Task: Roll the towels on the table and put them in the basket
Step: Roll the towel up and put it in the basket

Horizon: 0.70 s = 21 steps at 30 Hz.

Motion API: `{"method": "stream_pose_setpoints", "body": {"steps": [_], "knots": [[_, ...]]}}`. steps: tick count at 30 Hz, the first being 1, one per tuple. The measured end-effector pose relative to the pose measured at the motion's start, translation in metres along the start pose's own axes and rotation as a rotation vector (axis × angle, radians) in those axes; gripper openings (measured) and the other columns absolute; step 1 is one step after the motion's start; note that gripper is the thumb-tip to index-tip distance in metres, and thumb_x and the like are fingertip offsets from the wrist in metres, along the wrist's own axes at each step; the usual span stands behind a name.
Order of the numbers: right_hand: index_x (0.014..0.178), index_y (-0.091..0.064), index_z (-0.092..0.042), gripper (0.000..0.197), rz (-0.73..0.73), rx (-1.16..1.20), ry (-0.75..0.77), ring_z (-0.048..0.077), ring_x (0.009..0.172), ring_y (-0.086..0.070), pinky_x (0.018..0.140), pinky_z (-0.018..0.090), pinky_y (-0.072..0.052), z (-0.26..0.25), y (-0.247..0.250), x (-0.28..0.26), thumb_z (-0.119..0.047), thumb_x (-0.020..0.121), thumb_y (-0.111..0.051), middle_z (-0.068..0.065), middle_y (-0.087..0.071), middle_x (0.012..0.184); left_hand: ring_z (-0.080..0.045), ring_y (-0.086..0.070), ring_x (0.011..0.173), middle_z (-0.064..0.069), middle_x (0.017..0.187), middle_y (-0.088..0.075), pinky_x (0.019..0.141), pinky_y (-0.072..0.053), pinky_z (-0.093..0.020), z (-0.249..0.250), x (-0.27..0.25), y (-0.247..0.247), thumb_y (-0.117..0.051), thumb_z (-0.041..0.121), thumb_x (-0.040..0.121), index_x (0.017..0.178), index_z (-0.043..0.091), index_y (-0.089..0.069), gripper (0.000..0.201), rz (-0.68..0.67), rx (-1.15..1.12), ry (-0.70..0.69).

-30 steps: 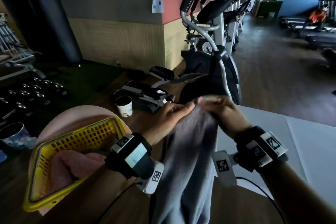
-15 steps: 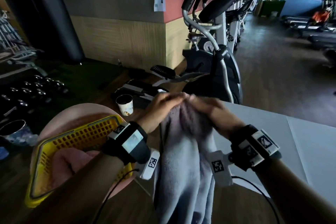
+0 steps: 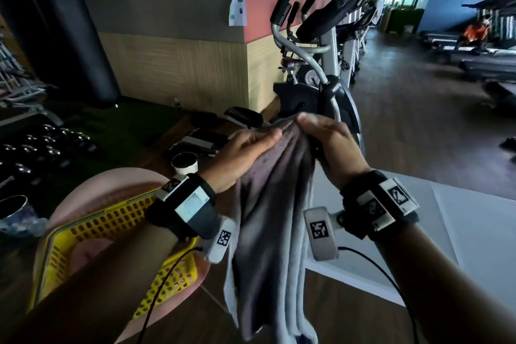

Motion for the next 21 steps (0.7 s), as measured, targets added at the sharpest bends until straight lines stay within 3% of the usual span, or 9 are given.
{"method": "stream_pose_setpoints", "body": {"steps": [2,4,6,9,12,14,17,19,21], "knots": [[0.103,-0.062,0.012,0.037,0.020,0.010,-0.046,0.032,0.104,-0.060,0.098,0.038,-0.045,0.001,0.003,0.004,-0.022,0.089,-0.062,0.023,-0.065,0.108,-0.007,-0.067,0.085,0.004,0.088,-0.074,0.081,-0.047,-0.023,-0.002,-0.001,0.004,-0.059,0.035,0.086,0.083,0.019,-0.075,0.022,0.027,0.025,0.005],[0.103,-0.068,-0.002,0.018,-0.195,-0.185,-0.069,0.016,0.099,-0.065,0.092,0.028,-0.049,0.004,-0.008,-0.007,-0.013,0.094,-0.056,0.006,-0.071,0.103,-0.012,-0.067,0.083,-0.002,0.085,-0.073,0.080,-0.048,-0.026,0.000,0.002,0.010,-0.061,0.032,0.086,0.084,0.016,-0.074,0.021,0.049,0.001,0.015],[0.102,-0.068,-0.002,0.017,-0.359,-0.335,-0.024,0.008,0.093,-0.063,0.085,0.021,-0.048,0.002,-0.016,-0.016,-0.007,0.095,-0.053,-0.001,-0.071,0.098,-0.007,-0.064,0.075,0.003,0.076,-0.070,0.071,-0.047,-0.019,0.004,0.003,0.011,-0.062,0.027,0.086,0.076,0.018,-0.073,0.018,0.012,-0.011,0.024],[0.103,-0.064,0.013,0.034,-0.181,-0.140,0.024,0.028,0.099,-0.062,0.094,0.039,-0.047,-0.006,-0.004,-0.005,-0.018,0.094,-0.058,0.026,-0.066,0.107,-0.005,-0.065,0.073,0.005,0.078,-0.071,0.067,-0.047,-0.015,0.004,-0.001,0.005,-0.054,0.015,0.093,0.082,0.013,-0.069,0.019,-0.110,-0.042,0.062],[0.105,-0.059,0.017,0.050,-0.039,0.010,-0.054,0.031,0.097,-0.059,0.096,0.053,-0.042,-0.004,0.003,0.003,-0.031,0.089,-0.062,0.034,-0.061,0.110,-0.019,-0.065,0.097,-0.006,0.101,-0.071,0.084,-0.050,-0.028,0.003,-0.001,0.007,-0.058,0.018,0.093,0.099,0.010,-0.070,0.016,-0.087,-0.049,0.040],[0.097,-0.067,0.006,0.036,-0.142,-0.138,-0.052,0.022,0.092,-0.061,0.089,0.045,-0.047,0.001,-0.003,-0.003,-0.029,0.092,-0.061,0.021,-0.069,0.103,-0.019,-0.065,0.092,-0.007,0.095,-0.071,0.085,-0.049,-0.033,0.007,0.005,0.010,-0.061,0.024,0.090,0.092,0.012,-0.072,0.016,0.016,-0.050,0.025],[0.087,-0.071,-0.011,0.015,-0.338,-0.300,0.022,0.004,0.083,-0.062,0.076,0.020,-0.049,-0.007,-0.008,-0.014,-0.005,0.092,-0.057,-0.005,-0.073,0.087,-0.007,-0.063,0.072,0.002,0.073,-0.068,0.069,-0.047,-0.020,0.011,0.006,0.003,-0.059,0.018,0.090,0.081,0.004,-0.067,0.019,0.011,-0.019,0.034],[0.085,-0.069,-0.002,0.012,-0.198,-0.173,0.058,0.015,0.080,-0.062,0.074,0.024,-0.049,-0.014,0.003,-0.005,-0.007,0.090,-0.060,0.007,-0.070,0.086,-0.007,-0.064,0.070,0.001,0.075,-0.070,0.065,-0.048,-0.016,0.008,0.000,-0.001,-0.059,0.013,0.090,0.086,-0.002,-0.065,0.016,-0.085,-0.060,0.075],[0.075,-0.062,0.001,0.025,-0.003,-0.032,0.033,0.025,0.073,-0.052,0.068,0.033,-0.044,-0.017,0.016,0.004,-0.019,0.089,-0.063,0.018,-0.059,0.080,-0.016,-0.068,0.077,-0.007,0.085,-0.071,0.068,-0.052,-0.022,0.006,-0.005,0.002,-0.062,0.012,0.089,0.092,-0.001,-0.066,0.014,-0.152,-0.112,0.114]]}}
Point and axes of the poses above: each hand's wrist, its own x-axis towards the middle knuckle, its own y-axis out of the back of the hand, z = x × y, the point moved 1 cm from there along x, towards the middle knuckle
